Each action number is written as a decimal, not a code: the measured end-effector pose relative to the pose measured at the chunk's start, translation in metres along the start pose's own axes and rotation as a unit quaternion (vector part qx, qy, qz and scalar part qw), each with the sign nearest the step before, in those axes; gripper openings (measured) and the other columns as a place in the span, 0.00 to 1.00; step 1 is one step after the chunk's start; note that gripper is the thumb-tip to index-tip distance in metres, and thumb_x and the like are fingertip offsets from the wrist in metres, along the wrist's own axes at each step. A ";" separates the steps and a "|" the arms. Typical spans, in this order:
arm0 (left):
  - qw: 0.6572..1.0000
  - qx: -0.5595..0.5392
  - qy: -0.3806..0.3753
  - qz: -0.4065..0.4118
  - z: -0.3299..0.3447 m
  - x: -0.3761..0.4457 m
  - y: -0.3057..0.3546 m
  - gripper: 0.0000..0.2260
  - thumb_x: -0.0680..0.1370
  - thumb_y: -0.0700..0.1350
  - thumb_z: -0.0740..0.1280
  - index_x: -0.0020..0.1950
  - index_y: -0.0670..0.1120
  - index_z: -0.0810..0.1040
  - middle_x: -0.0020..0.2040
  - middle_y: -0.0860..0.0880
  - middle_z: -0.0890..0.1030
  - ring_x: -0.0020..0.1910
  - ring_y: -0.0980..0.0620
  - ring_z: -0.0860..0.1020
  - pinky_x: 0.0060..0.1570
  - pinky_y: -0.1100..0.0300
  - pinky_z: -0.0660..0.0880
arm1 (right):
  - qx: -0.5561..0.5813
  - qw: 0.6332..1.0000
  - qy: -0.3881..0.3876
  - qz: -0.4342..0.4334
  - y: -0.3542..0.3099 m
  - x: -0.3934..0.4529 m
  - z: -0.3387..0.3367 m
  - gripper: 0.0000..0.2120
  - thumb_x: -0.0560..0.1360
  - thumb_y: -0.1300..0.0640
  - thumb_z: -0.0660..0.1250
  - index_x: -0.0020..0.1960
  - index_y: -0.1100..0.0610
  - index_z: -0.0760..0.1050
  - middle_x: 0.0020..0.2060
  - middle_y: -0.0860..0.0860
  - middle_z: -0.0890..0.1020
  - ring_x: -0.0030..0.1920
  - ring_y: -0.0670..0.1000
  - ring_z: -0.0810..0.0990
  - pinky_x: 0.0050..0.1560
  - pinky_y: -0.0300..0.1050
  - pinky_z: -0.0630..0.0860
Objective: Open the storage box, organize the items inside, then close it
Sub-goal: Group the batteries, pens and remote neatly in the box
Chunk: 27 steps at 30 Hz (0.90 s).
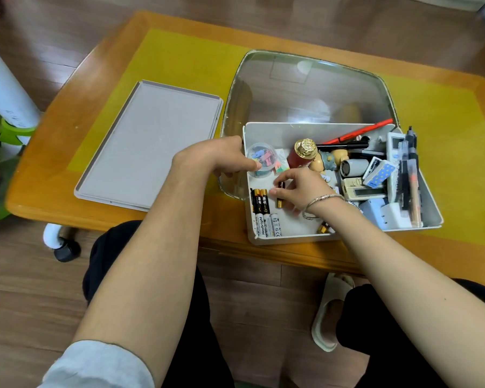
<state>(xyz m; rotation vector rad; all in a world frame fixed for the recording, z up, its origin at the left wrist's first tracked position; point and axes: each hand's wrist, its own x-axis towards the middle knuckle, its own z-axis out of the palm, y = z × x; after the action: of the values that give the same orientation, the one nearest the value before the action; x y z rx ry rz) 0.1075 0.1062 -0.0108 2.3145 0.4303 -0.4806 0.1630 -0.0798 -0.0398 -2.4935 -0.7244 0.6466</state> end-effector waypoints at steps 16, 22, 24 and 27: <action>1.000 0.008 0.004 0.001 0.000 0.002 -0.001 0.23 0.76 0.57 0.67 0.67 0.49 0.68 0.43 0.55 0.74 0.47 0.50 0.79 0.41 0.56 0.77 | 0.031 0.998 -0.059 -0.011 0.006 -0.009 -0.013 0.16 0.71 0.63 0.72 0.58 0.56 0.75 0.42 0.51 0.79 0.31 0.50 0.80 0.24 0.34 0.73; 1.000 0.014 0.009 0.002 0.001 0.003 -0.003 0.24 0.75 0.58 0.67 0.68 0.50 0.67 0.42 0.55 0.74 0.46 0.51 0.80 0.37 0.59 0.77 | -0.099 0.990 0.097 0.039 0.030 -0.017 -0.054 0.03 0.71 0.63 0.69 0.43 0.57 0.80 0.33 0.52 0.80 0.26 0.42 0.76 0.38 0.37 0.74; 1.000 0.012 0.010 0.002 0.001 0.004 -0.003 0.25 0.75 0.58 0.67 0.68 0.50 0.67 0.42 0.55 0.74 0.45 0.51 0.80 0.36 0.59 0.77 | -0.157 0.985 0.040 0.066 0.036 -0.023 -0.061 0.05 0.70 0.62 0.70 0.36 0.55 0.79 0.27 0.49 0.77 0.29 0.45 0.78 0.36 0.40 0.73; 1.000 0.010 0.011 0.003 0.002 0.004 -0.003 0.25 0.75 0.58 0.67 0.68 0.50 0.67 0.42 0.55 0.74 0.44 0.52 0.79 0.33 0.61 0.75 | -0.243 0.962 -0.033 0.123 0.041 -0.026 -0.059 0.13 0.68 0.50 0.73 0.31 0.57 0.78 0.25 0.51 0.77 0.32 0.52 0.77 0.34 0.41 0.74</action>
<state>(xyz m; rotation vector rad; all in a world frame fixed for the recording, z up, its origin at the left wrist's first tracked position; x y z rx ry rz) 0.1095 0.1080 -0.0159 2.3416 0.4298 -0.4596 0.1909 -0.1435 -0.0083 -3.0636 -0.6650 0.7086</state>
